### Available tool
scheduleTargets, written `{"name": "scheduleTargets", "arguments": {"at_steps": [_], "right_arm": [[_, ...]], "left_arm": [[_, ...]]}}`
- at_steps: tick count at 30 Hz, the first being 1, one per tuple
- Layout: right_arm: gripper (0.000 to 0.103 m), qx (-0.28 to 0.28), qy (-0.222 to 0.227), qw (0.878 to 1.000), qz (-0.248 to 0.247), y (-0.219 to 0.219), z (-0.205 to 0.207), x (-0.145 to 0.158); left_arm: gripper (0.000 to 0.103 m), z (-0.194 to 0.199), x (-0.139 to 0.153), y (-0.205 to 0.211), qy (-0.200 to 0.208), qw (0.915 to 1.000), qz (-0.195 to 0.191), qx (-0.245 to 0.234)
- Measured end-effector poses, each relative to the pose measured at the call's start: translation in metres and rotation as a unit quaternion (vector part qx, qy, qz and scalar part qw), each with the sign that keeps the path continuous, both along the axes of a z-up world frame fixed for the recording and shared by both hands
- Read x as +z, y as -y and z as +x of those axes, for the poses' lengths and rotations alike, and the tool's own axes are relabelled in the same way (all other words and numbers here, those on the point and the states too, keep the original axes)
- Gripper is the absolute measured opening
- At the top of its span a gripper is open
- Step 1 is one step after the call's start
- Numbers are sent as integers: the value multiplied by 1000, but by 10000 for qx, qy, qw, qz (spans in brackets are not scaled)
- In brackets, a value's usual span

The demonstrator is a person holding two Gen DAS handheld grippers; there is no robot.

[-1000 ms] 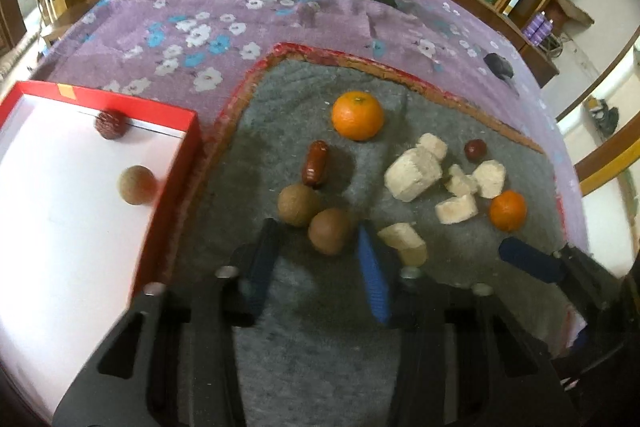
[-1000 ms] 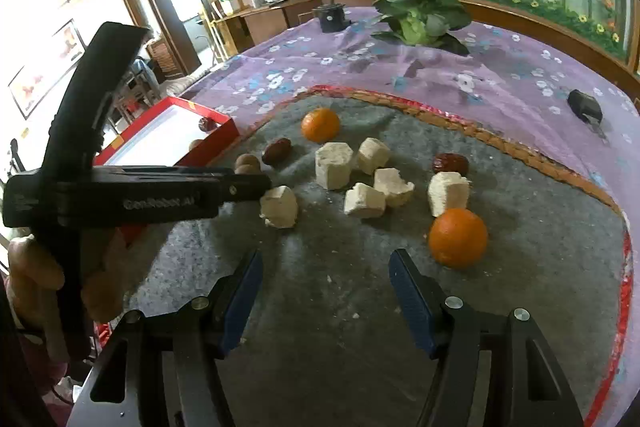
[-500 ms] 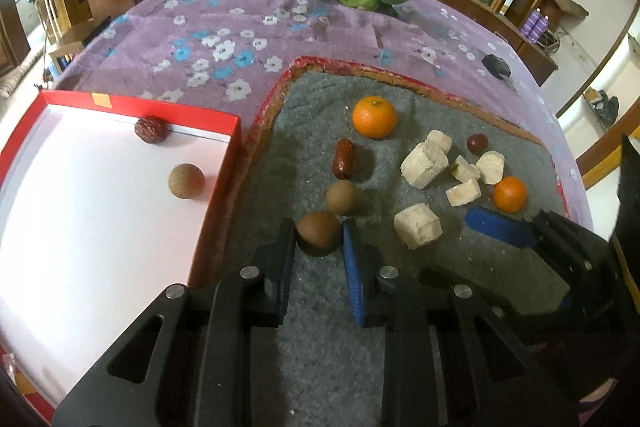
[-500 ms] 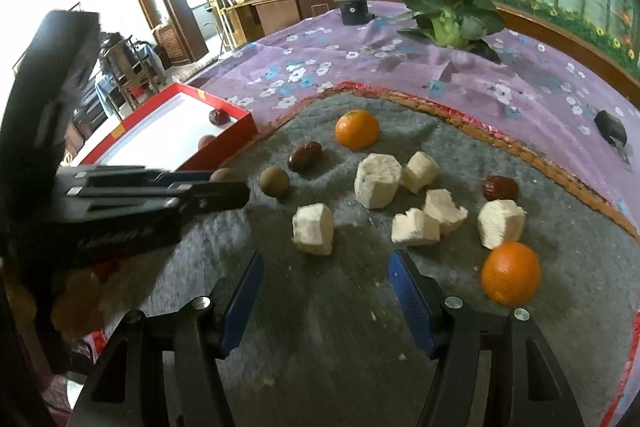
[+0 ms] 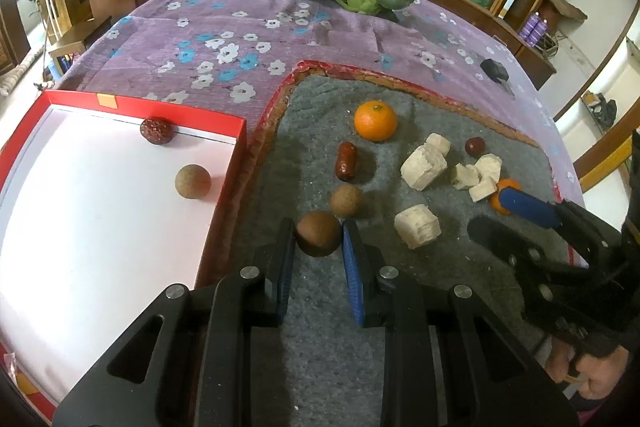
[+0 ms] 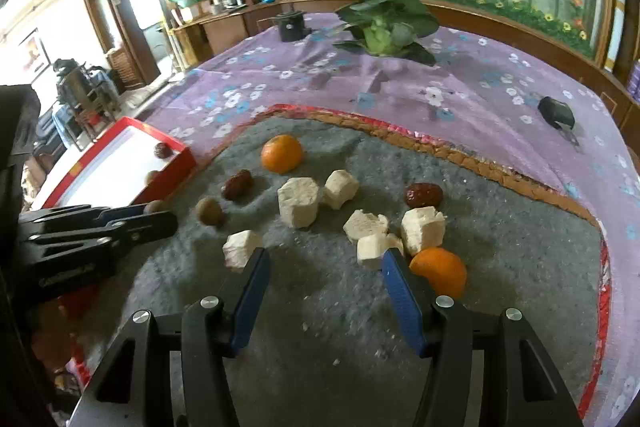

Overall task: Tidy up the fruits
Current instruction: 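Grasp a brown round fruit with the left gripper while the right grasps a white cube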

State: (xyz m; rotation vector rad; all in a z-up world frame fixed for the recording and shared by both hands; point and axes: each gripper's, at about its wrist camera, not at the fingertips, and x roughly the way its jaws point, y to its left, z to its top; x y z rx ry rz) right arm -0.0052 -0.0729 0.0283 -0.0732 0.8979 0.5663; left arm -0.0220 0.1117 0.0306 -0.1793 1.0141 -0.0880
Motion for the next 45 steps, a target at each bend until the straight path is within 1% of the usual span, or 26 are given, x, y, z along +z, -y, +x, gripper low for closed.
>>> {"name": "scheduleTargets", "arguments": {"at_steps": [3, 4, 6, 9, 11, 13, 16, 18, 21, 23, 25, 28, 31, 34, 35, 36, 37, 38, 40, 45], "right_arm": [[57, 524, -196, 9977, 384, -13, -8, 3], [57, 763, -356, 9943, 657, -18, -9, 2], [57, 1037, -609, 9875, 1015, -26, -9, -1], [57, 1219, -746, 9822, 1217, -34, -6, -5], [57, 1253, -942, 9779, 1385, -37, 1, -11], [57, 1202, -1054, 9765, 1447, -38, 6, -17], [55, 1015, -954, 9804, 1396, -31, 7, -14], [55, 809, -735, 9875, 1131, -23, 5, -8], [55, 702, -590, 9922, 848, -18, 0, -5], [55, 555, -412, 9963, 513, -18, -3, -6], [55, 520, -315, 9979, 242, -19, -7, -7], [55, 418, -96, 9990, 128, -18, -6, -8], [55, 328, 69, 9993, -176, -21, 1, -14], [55, 330, 76, 9988, -342, -32, 12, -24], [51, 321, 41, 9987, -394, -34, 15, -27], [46, 262, 97, 9984, -496, -34, 16, -29], [34, 255, 171, 9981, -531, -32, 13, -27], [28, 318, 146, 9983, -458, -30, 12, -25], [28, 292, 148, 9991, -263, -24, 9, -19], [28, 357, 203, 9991, -132, -24, 1, -3]], "left_arm": [[23, -2, 1, -1, 1, 10000, 12, 32], [23, -2, 1, -2, 5, 10000, 20, 47], [23, -4, 3, -6, 20, 10000, 35, 85], [23, -8, 7, -13, 77, 9998, 98, 171], [23, -9, 10, -18, 125, 9996, 129, 231], [23, -9, 11, -22, 139, 9995, 117, 274], [23, -9, 11, -24, 123, 9994, 90, 304], [23, -8, 10, -23, 107, 9995, 86, 285], [23, -7, 9, -21, 111, 9996, 33, 241], [23, -7, 8, -18, 95, 9997, 15, 207], [23, -7, 7, -15, 72, 9998, -12, 168], [23, -6, 6, -14, 48, 9999, -24, 146], [23, -6, 6, -13, 58, 9999, -46, 136], [23, -8, 8, -11, 79, 9999, -34, 109], [23, -8, 8, -11, 75, 9999, -31, 106], [23, -8, 7, -11, 69, 9999, -30, 103], [23, -9, 8, -10, 71, 9999, -29, 98], [23, -9, 8, -10, 79, 9999, -7, 86], [23, -9, 7, -11, 68, 9999, 46, 98], [23, -16, 14, -17, 171, 9997, 59, 175]]}}
